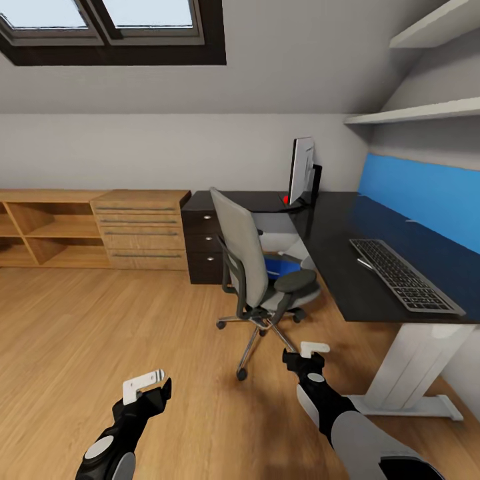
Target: In the bedroom, organize the workspace by keeping the computer under the desk, ensuring the monitor is on the desk, placing the keyboard on the desk next to the monitor, placing the mouse on the desk next to the keyboard, moving the folder from the swivel chair onto the desk next to the mouse, stacking the notebook on top of the folder with the pen on top of the notebook, and positioning the swivel chair next to the desk.
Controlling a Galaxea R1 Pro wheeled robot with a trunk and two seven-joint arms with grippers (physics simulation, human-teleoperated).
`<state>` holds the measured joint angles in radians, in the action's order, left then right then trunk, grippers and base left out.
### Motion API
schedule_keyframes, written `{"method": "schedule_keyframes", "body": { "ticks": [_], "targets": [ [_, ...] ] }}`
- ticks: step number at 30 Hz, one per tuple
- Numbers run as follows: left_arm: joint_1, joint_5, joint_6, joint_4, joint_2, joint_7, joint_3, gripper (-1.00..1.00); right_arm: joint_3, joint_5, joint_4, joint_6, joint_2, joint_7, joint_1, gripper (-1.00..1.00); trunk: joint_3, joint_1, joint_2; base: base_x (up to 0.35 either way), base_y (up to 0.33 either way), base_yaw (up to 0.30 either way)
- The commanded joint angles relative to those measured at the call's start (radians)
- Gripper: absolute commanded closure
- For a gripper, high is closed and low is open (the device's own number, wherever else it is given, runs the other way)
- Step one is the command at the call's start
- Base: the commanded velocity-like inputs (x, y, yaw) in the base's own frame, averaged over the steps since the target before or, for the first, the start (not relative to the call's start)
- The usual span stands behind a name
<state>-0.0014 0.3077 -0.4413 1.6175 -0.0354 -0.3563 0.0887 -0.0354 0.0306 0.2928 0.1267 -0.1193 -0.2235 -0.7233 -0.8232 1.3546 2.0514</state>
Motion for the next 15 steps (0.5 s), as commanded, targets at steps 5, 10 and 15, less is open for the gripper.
{"method": "schedule_keyframes", "body": {
  "ticks": [5, 10, 15],
  "targets": [
    [0.0, 0.011, -0.004, 0.001, 0.0, -0.009, 0.002, -1.0, -0.006, 0.003, -0.002, 0.023, 0.0, -0.003, -0.001, -1.0, -0.016, 0.019, 0.036, 0.0, 0.0, 0.0],
    [0.0, 0.011, -0.005, 0.001, 0.0, -0.009, 0.002, -1.0, -0.005, 0.003, -0.004, 0.028, 0.0, -0.002, 0.0, -1.0, -0.032, 0.038, 0.071, 0.0, 0.0, 0.0],
    [0.0, 0.01, -0.005, 0.001, 0.0, -0.009, 0.003, -1.0, -0.006, 0.003, -0.004, 0.029, 0.0, -0.003, -0.001, -1.0, -0.048, 0.058, 0.106, 0.0, 0.0, 0.0]
  ]
}}
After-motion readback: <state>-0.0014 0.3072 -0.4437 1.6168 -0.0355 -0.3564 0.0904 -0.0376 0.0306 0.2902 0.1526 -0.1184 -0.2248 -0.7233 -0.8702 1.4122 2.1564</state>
